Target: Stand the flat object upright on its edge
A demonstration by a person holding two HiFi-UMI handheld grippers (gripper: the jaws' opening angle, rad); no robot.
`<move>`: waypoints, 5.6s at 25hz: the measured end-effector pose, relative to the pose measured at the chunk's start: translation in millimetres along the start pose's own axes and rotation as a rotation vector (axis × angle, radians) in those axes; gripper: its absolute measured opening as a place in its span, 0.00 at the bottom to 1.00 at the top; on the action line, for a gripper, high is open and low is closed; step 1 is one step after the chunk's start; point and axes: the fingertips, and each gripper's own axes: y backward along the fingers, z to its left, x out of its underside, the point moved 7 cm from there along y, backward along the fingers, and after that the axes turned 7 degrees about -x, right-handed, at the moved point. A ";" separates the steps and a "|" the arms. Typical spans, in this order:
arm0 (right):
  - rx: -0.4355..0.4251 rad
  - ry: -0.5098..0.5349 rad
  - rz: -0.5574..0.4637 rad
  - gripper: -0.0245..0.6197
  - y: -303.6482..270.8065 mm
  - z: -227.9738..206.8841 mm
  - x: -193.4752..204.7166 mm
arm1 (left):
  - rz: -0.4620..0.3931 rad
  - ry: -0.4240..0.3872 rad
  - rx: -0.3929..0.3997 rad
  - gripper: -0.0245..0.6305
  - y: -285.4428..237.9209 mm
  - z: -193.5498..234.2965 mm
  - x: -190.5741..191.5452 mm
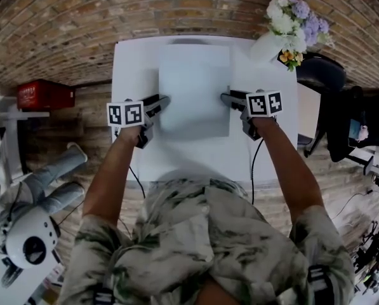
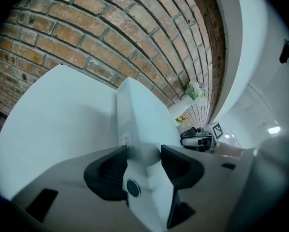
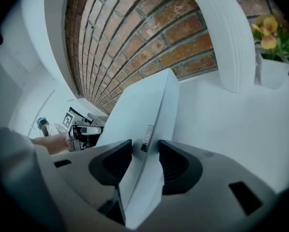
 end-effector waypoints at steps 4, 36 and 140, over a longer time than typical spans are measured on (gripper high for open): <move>0.017 0.088 -0.032 0.33 14.4 9.6 -11.8 | -0.025 -0.075 -0.005 0.39 5.1 -15.7 -13.7; 0.322 0.685 -0.279 0.31 69.8 23.2 -119.6 | -0.242 -0.547 -0.178 0.39 -19.6 -91.9 -134.4; 0.268 0.590 -0.324 0.09 110.5 76.3 42.8 | -0.363 -0.504 -0.250 0.14 2.3 -200.2 42.3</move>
